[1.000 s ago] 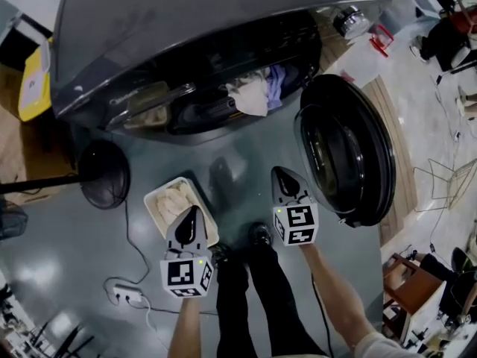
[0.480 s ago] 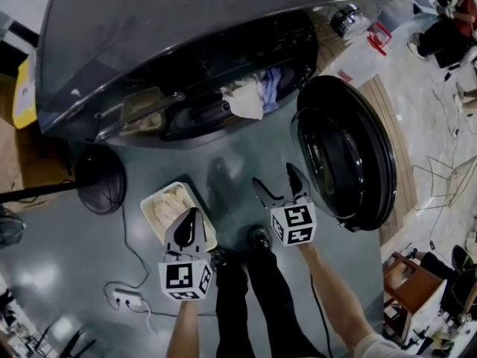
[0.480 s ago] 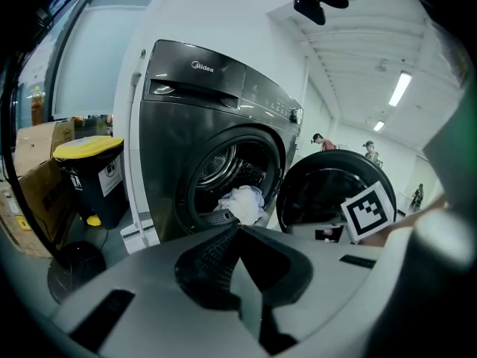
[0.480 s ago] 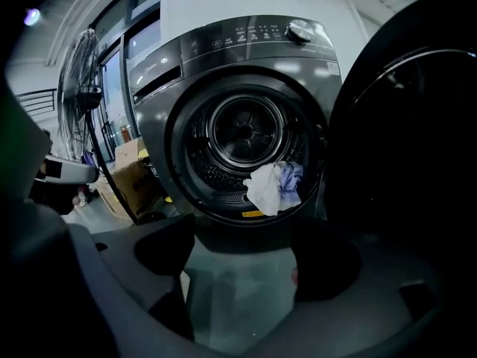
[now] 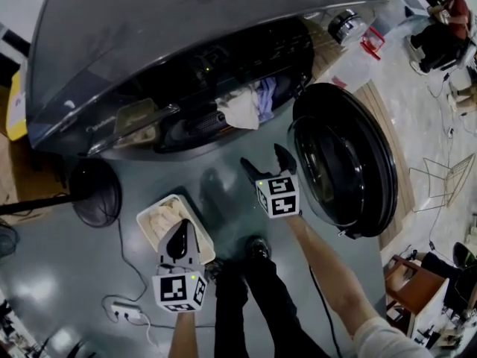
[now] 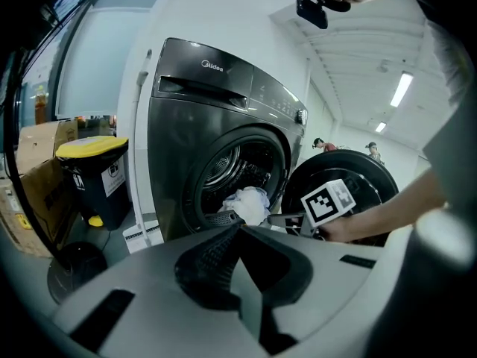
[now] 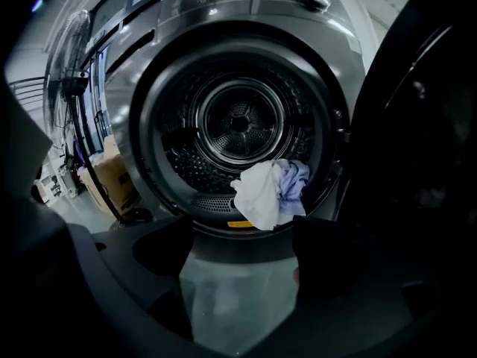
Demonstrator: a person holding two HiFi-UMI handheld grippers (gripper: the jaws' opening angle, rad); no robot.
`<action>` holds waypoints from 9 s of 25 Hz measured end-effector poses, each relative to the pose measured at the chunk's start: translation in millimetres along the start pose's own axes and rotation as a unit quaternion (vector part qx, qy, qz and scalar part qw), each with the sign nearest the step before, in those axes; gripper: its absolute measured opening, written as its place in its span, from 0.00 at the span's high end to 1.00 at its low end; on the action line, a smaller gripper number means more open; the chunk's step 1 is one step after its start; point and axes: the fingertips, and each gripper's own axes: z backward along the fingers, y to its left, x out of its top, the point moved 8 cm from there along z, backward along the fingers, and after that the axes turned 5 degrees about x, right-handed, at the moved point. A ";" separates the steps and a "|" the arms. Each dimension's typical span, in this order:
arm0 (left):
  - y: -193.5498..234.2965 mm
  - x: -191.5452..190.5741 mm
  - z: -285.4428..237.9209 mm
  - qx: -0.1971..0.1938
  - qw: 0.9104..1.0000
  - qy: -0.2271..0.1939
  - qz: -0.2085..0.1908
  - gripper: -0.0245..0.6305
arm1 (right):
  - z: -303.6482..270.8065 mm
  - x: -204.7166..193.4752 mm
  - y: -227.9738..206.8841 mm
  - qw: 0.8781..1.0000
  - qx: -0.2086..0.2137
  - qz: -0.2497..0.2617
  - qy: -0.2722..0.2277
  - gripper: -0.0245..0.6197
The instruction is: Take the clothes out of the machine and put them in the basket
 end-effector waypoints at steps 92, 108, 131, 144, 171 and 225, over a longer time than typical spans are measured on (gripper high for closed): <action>0.9 52.0 135.8 0.031 0.998 -0.041 0.023 0.93 | 247.7 80.1 110.1 0.993 0.072 0.079 -0.044 0.82; 16.8 73.0 217.9 0.082 0.993 -0.068 0.050 0.93 | 336.0 129.2 192.3 0.983 0.118 0.113 -0.088 0.82; 100.4 44.3 341.2 0.253 0.954 -0.090 0.131 0.93 | 321.7 161.2 363.8 0.922 0.323 0.197 -0.085 0.82; 133.9 -19.1 389.8 0.307 0.934 -0.067 0.170 0.93 | 297.0 89.2 440.3 0.894 0.392 0.218 -0.017 0.82; 151.3 -135.2 307.5 0.267 0.948 -0.008 0.173 0.93 | 112.9 -137.6 446.2 0.895 0.366 0.198 0.161 0.82; 136.9 -112.7 217.5 0.203 0.970 0.000 0.134 0.93 | 28.5 -198.0 337.8 0.939 0.243 0.127 0.208 0.71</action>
